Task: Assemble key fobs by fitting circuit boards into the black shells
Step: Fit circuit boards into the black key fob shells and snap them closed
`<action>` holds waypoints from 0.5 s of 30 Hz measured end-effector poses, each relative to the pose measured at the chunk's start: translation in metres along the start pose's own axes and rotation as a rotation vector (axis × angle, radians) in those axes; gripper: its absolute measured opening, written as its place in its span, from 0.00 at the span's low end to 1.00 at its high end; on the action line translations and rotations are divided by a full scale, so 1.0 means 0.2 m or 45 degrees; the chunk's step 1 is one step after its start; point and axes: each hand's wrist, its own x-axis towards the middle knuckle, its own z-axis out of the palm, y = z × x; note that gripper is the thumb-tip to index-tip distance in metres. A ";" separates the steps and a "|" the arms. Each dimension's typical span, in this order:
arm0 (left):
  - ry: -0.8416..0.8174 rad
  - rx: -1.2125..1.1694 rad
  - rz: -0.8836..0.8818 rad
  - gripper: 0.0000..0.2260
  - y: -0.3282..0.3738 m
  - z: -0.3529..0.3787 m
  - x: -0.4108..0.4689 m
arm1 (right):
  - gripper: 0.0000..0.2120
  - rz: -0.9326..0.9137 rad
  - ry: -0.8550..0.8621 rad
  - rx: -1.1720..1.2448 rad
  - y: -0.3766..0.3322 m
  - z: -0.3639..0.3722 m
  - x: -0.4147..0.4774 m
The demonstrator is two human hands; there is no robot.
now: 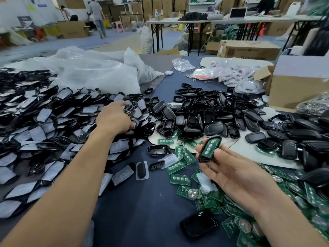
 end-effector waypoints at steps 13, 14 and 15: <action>0.099 -1.343 0.170 0.15 0.26 -0.05 -0.42 | 0.21 0.006 -0.014 0.108 -0.01 0.00 -0.01; 0.040 -1.398 0.190 0.15 0.30 0.02 -0.49 | 0.22 -0.004 -0.017 0.124 -0.02 0.00 -0.01; -0.021 -1.430 0.197 0.14 0.35 0.10 -0.54 | 0.22 -0.017 -0.017 0.138 -0.02 0.00 -0.01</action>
